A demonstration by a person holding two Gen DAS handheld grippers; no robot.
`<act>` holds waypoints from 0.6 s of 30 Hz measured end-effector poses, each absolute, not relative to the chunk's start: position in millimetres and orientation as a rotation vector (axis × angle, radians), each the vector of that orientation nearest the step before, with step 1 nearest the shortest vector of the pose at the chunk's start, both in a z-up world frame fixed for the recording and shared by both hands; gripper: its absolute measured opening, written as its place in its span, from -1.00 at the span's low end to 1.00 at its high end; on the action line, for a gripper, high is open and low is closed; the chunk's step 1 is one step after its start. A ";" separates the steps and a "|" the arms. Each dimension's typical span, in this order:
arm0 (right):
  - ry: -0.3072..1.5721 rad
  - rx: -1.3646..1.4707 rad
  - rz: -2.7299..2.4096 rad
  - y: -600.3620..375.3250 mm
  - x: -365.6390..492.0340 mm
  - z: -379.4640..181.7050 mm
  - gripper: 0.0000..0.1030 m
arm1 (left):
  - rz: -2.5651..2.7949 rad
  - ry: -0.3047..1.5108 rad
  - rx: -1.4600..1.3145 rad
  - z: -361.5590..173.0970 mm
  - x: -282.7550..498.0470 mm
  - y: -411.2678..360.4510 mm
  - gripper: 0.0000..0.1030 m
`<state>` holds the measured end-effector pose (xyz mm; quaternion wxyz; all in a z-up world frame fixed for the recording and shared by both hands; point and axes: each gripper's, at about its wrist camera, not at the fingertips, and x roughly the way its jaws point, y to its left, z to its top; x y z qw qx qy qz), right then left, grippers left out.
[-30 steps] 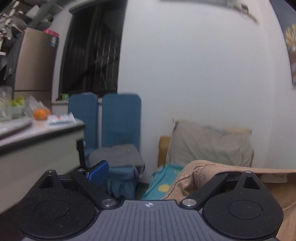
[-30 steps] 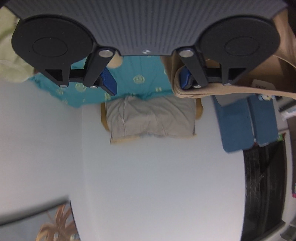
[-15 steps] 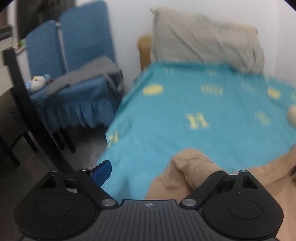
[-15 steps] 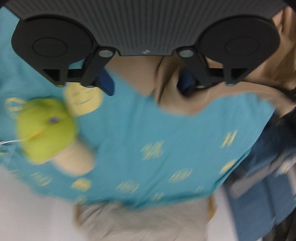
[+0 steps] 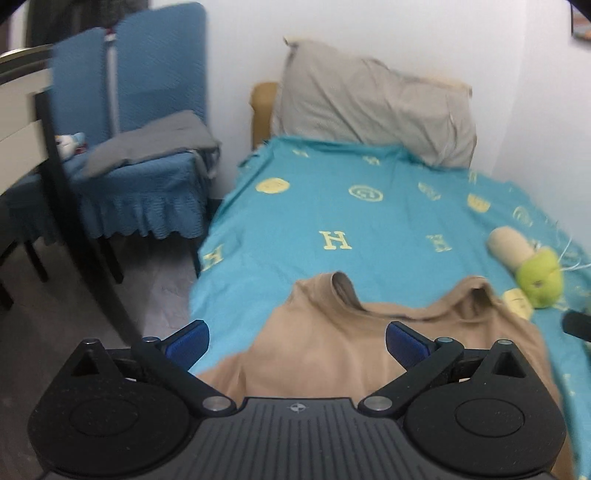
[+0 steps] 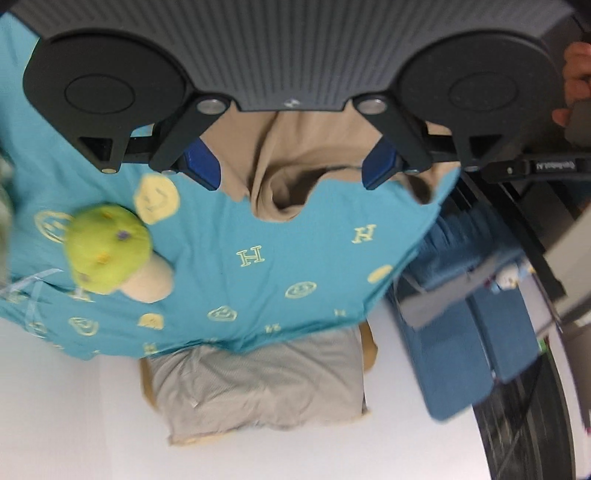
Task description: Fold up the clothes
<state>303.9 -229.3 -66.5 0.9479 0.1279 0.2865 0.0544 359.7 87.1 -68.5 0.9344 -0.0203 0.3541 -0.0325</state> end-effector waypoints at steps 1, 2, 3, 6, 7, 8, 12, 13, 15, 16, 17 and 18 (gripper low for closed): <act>0.577 0.272 0.111 -230.6 284.1 -57.4 0.65 | -0.061 0.718 -0.060 -63.0 341.6 93.4 0.99; 0.570 0.282 0.110 -231.2 264.1 -49.3 0.65 | -0.053 0.711 -0.076 -58.1 324.0 99.3 0.99; 0.563 0.293 0.110 -233.3 246.4 -41.6 0.65 | -0.042 0.704 -0.089 -53.7 305.0 103.2 0.99; 0.535 0.339 0.099 -239.3 189.6 -21.3 0.65 | -0.019 0.691 -0.148 -41.0 242.1 116.0 0.99; 0.532 0.349 0.094 -240.7 174.3 -18.5 0.65 | -0.019 0.691 -0.178 -37.5 221.2 121.5 0.99; 0.528 0.359 0.090 -242.1 159.1 -15.6 0.65 | -0.016 0.693 -0.215 -36.4 201.4 127.3 0.99; 0.530 0.379 0.077 -244.3 110.6 -12.2 0.64 | 0.018 0.729 -0.369 -42.6 151.7 150.9 0.99; 0.533 0.386 0.078 -244.8 103.0 -13.7 0.64 | 0.028 0.746 -0.428 -46.1 145.8 157.1 0.99; 0.538 0.401 0.081 -246.2 88.5 -16.9 0.64 | 0.037 0.770 -0.544 -53.0 136.6 165.7 0.98; 0.538 0.419 0.087 -248.1 85.4 -19.4 0.64 | 0.039 0.776 -0.585 -57.6 136.7 168.8 0.97; 0.540 0.429 0.091 -249.2 83.9 -22.2 0.64 | 0.044 0.783 -0.621 -62.1 137.8 171.6 0.95; 0.545 0.425 0.091 -249.6 83.3 -24.8 0.64 | 0.057 0.790 -0.643 -66.7 141.0 173.9 0.94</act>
